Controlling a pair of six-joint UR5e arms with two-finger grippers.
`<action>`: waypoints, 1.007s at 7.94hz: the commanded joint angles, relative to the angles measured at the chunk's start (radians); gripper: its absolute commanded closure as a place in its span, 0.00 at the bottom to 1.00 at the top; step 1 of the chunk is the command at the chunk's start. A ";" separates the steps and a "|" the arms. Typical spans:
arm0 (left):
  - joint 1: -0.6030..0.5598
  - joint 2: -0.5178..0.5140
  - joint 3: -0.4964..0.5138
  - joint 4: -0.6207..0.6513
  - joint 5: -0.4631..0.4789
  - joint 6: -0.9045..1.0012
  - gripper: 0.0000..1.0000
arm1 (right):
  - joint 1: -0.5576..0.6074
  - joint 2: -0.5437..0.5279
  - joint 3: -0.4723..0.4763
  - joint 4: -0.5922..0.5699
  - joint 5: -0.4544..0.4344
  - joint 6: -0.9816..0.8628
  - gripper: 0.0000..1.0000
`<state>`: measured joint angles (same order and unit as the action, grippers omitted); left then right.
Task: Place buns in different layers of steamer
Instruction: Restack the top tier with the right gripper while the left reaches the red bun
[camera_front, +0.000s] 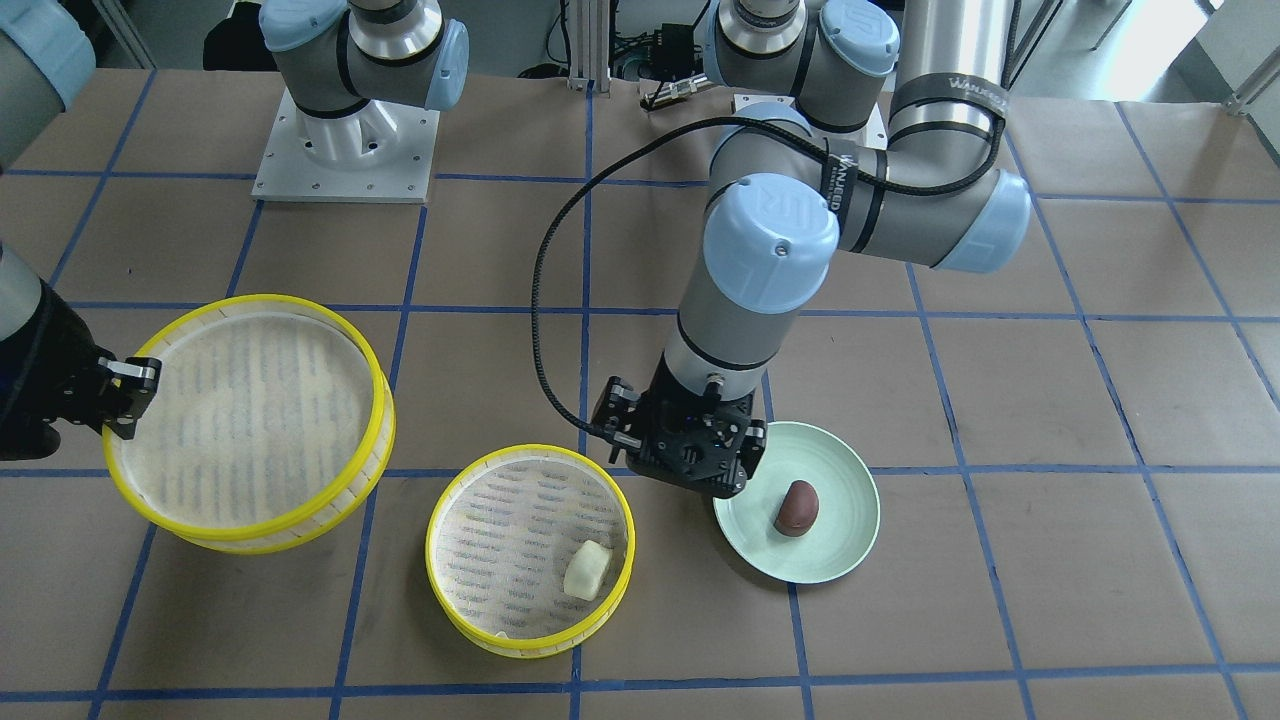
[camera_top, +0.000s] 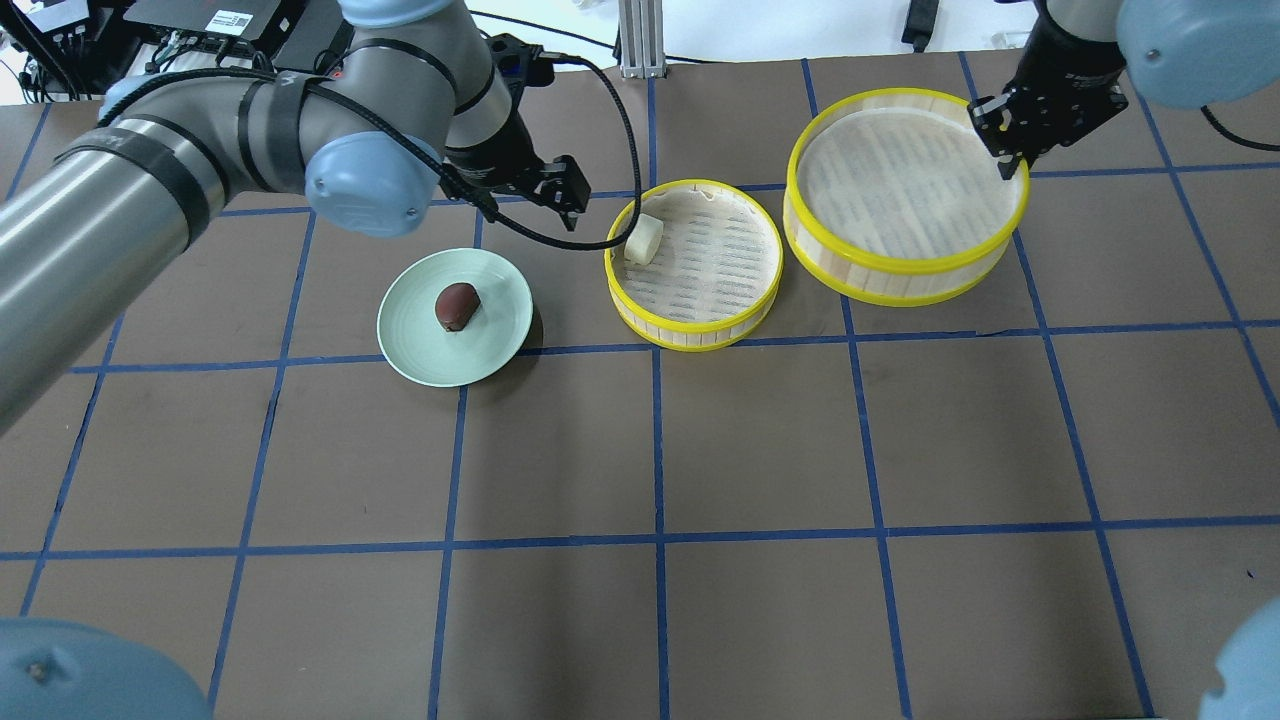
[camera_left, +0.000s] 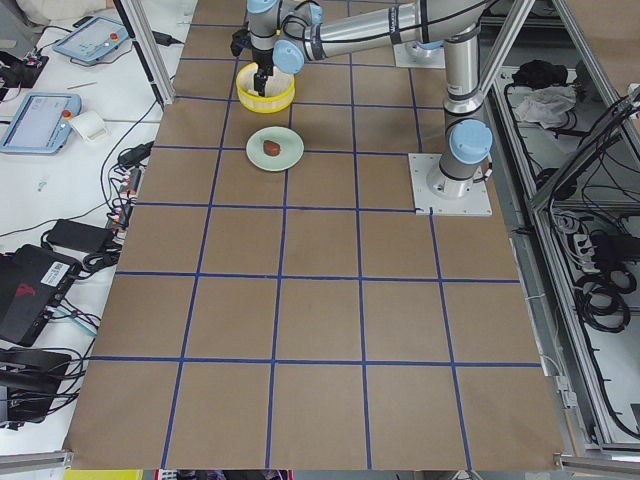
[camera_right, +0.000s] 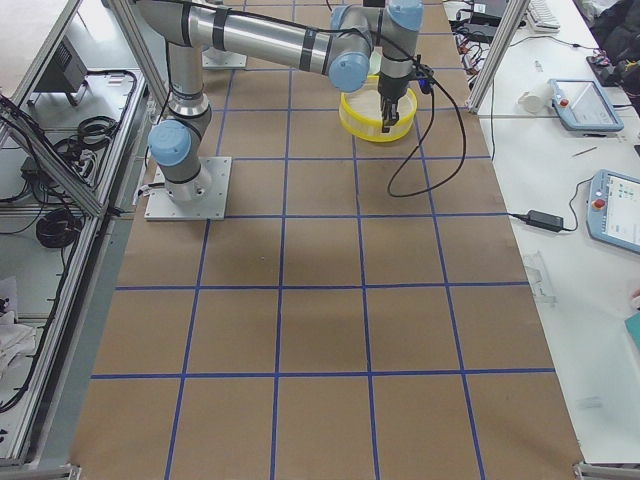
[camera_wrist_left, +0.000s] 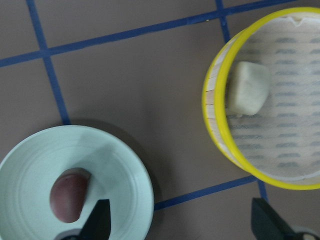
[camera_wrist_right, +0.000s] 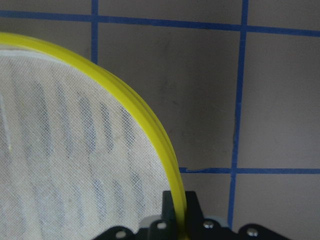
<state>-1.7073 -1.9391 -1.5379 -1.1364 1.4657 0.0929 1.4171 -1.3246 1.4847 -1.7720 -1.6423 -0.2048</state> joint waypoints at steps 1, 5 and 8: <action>0.133 0.014 -0.031 -0.080 0.095 0.168 0.00 | 0.124 0.047 0.000 -0.094 0.030 0.192 1.00; 0.176 -0.029 -0.114 -0.045 0.127 0.292 0.00 | 0.255 0.166 0.000 -0.257 0.059 0.387 1.00; 0.176 -0.093 -0.119 0.035 0.067 0.304 0.00 | 0.264 0.215 0.005 -0.291 0.067 0.416 1.00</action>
<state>-1.5316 -2.0027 -1.6545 -1.1533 1.5572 0.3862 1.6773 -1.1290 1.4871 -2.0515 -1.5819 0.1997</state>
